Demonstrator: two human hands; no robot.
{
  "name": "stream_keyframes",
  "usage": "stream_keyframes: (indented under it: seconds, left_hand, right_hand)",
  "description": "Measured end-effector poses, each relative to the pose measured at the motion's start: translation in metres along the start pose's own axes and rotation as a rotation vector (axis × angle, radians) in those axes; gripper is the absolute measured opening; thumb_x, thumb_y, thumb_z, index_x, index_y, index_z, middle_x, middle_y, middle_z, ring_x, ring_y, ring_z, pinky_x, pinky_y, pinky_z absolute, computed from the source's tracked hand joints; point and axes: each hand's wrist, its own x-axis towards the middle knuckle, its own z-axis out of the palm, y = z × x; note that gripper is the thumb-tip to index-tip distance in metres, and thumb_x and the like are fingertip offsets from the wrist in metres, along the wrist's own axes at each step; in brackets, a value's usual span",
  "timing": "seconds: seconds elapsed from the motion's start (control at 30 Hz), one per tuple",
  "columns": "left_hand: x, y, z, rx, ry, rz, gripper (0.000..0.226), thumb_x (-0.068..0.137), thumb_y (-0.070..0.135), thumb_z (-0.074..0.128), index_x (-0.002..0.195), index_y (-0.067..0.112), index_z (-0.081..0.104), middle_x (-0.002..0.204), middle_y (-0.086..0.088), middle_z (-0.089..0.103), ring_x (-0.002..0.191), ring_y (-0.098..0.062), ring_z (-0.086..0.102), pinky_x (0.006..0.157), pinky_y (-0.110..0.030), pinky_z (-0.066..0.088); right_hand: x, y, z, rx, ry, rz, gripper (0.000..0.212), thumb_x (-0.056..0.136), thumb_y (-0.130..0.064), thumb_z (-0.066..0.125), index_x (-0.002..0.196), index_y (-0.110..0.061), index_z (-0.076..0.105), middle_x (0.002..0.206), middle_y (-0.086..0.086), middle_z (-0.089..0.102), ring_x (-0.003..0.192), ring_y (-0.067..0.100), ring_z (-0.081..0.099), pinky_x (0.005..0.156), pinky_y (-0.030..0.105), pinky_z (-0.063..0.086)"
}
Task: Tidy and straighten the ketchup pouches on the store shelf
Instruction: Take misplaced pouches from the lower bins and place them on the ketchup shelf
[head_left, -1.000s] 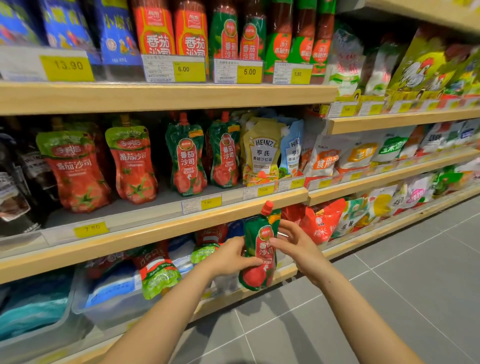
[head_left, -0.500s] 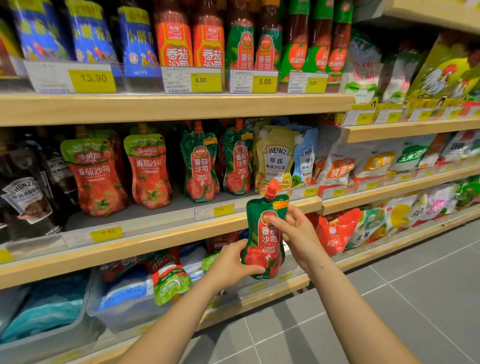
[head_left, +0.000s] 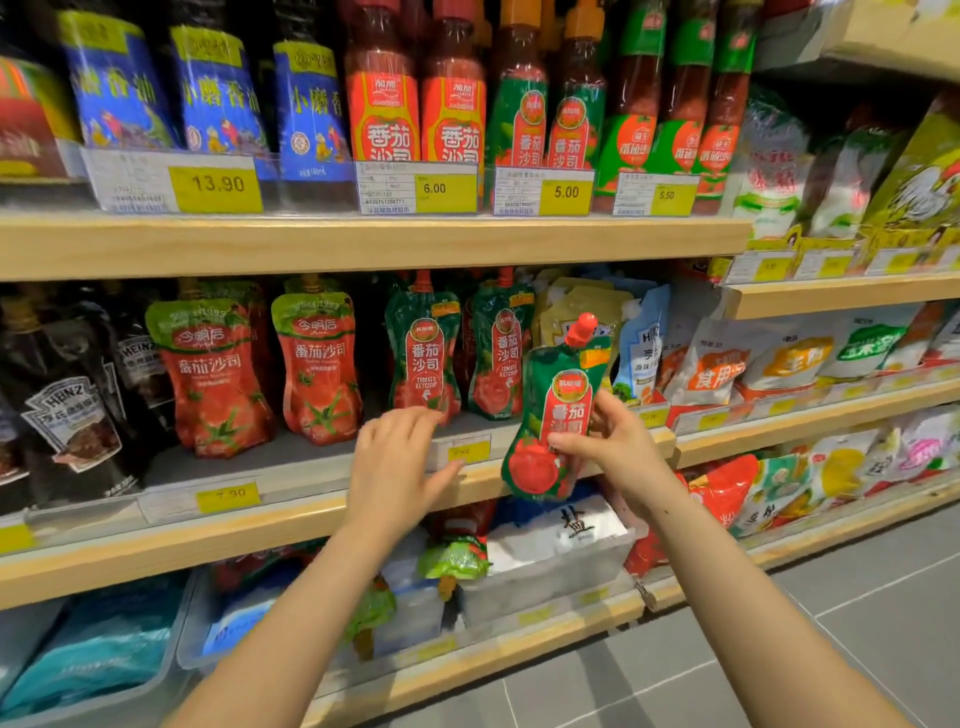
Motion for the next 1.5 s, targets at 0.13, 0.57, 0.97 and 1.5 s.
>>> stream_keyframes:
  seconds: [0.13,0.57,0.97,1.5]
  left_hand:
    - [-0.003,-0.009,0.011,0.256,-0.121,0.032,0.042,0.083,0.052,0.044,0.084,0.012,0.057,0.075,-0.006,0.059,0.072,-0.029,0.056,0.063,-0.038,0.041]
    - [-0.006,-0.012,0.019,0.297,-0.023,0.04,0.035,0.081,0.047,0.046,0.075,0.013,0.053,0.067,-0.004,0.053,0.063,-0.027,0.051,0.057,-0.037,0.037]
    - [-0.006,-0.009,0.008,0.233,-0.062,0.052,0.024,0.08,0.037,0.058,0.079,0.012,0.057,0.068,-0.003,0.054,0.064,-0.026,0.052,0.058,-0.035,0.038]
    - [-0.202,-0.063,0.0,-0.133,-0.314,-0.07,0.056,0.078,0.046,0.062,0.12,0.011,0.056,0.124,-0.007,0.058,0.114,-0.024,0.055,0.098,-0.037,0.044]
  right_hand:
    - [0.039,-0.022,0.006,-0.053,0.017,-0.14,0.037,0.07,-0.011,0.077,0.097,-0.03,0.06,0.095,-0.006,0.069,0.089,0.008,0.065,0.068,0.02,0.053]
    - [0.094,0.027,0.014,-0.215,0.037,0.054,0.046,0.071,-0.025,0.077,0.106,-0.009,0.052,0.108,0.012,0.063,0.096,0.021,0.061,0.076,0.037,0.053]
    - [0.041,0.019,0.019,-0.214,0.178,-0.104,0.06,0.069,-0.024,0.079,0.119,-0.02,0.046,0.112,-0.01,0.055,0.104,0.005,0.052,0.082,0.011,0.044]
    - [-0.079,0.104,0.135,-0.406,-0.203,-0.149,0.037,0.075,-0.02,0.074,0.108,-0.019,0.058,0.105,-0.005,0.059,0.099,0.006,0.055,0.086,0.018,0.044]
